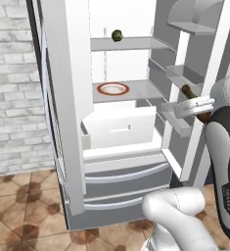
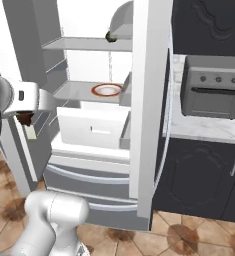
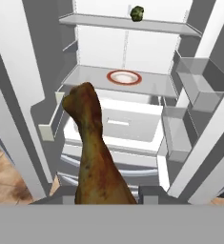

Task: Transport the chicken drumstick from the fridge to the microwave and turn on the microwave.

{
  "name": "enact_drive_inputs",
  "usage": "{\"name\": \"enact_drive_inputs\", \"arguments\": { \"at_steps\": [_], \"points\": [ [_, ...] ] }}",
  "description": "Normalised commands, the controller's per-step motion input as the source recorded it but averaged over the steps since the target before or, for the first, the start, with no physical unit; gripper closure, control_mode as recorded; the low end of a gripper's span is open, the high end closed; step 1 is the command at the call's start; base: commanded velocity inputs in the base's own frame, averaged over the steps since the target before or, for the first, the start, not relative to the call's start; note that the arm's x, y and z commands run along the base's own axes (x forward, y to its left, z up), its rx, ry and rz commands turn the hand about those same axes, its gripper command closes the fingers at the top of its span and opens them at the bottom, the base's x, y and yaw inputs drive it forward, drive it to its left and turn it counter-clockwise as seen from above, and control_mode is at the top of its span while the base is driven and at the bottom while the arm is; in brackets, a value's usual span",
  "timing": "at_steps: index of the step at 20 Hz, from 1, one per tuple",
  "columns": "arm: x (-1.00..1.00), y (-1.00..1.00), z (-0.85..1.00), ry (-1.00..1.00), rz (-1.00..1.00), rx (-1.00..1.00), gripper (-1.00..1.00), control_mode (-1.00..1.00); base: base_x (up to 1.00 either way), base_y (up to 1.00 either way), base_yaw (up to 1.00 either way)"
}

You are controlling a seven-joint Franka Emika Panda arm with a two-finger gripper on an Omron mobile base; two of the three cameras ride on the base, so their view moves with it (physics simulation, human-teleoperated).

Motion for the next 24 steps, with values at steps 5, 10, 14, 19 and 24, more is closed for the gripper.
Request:
{"name": "enact_drive_inputs", "arguments": {
  "at_steps": [5,10,14,19,24],
  "points": [
    [0.0,0.0,0.0,0.0,0.0,0.0,1.0,1.0,-0.35,-0.17,-0.05],
    [0.0,0.0,0.0,0.0,0.0,0.0,1.0,1.0,-0.41,-0.5,-0.03],
    [0.0,0.0,0.0,0.0,0.0,0.0,1.0,1.0,-0.47,-0.6,-0.01],
    [0.0,0.0,0.0,0.0,0.0,0.0,1.0,1.0,-0.34,-0.6,0.0],
    [0.0,0.0,0.0,0.0,0.0,0.0,1.0,1.0,-0.17,-0.64,0.0]
  ]
}}
